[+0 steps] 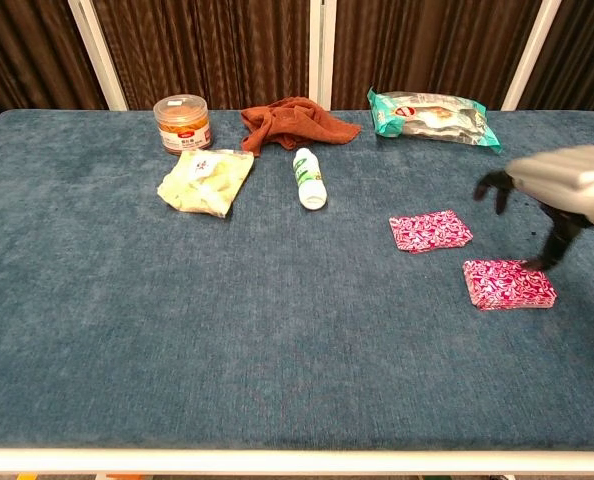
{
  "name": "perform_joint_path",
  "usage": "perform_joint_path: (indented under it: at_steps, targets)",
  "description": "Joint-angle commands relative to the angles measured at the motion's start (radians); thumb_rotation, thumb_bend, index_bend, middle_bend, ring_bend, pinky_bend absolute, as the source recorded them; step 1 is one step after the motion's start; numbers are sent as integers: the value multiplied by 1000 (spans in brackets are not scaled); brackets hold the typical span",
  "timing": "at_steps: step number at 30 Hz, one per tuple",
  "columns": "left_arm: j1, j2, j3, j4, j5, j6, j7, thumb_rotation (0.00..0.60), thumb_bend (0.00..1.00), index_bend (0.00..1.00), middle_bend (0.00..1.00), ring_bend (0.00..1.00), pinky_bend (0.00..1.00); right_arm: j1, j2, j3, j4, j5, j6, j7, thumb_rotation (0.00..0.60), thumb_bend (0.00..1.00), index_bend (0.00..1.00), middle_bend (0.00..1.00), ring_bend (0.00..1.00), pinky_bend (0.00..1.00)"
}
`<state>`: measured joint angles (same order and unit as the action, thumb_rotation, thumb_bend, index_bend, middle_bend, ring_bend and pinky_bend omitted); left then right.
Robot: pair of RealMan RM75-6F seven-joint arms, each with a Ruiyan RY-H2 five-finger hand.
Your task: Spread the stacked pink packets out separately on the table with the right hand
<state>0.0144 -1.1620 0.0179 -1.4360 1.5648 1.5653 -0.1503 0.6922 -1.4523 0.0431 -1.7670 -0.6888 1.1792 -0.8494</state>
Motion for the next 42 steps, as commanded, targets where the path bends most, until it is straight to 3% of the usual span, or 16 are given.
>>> perform_joint_path:
  at_steps: [1, 9, 42]
  targets:
    - [0, 2, 0, -7, 1, 1, 6, 600, 129, 89, 77, 0, 106, -23, 12, -30, 2, -20, -16, 33, 600, 102, 191, 268, 840, 916]
    - [0, 0, 4, -8, -2, -7, 12, 600, 130, 90, 77, 0, 106, -42, -18, -68, 58, -56, -35, 48, 600, 104, 191, 268, 840, 916]
    - [2, -4, 2, 3, -3, -6, -4, 600, 129, 89, 77, 0, 106, -31, -99, -53, 133, -60, -52, 4, 600, 140, 289, 318, 840, 915]
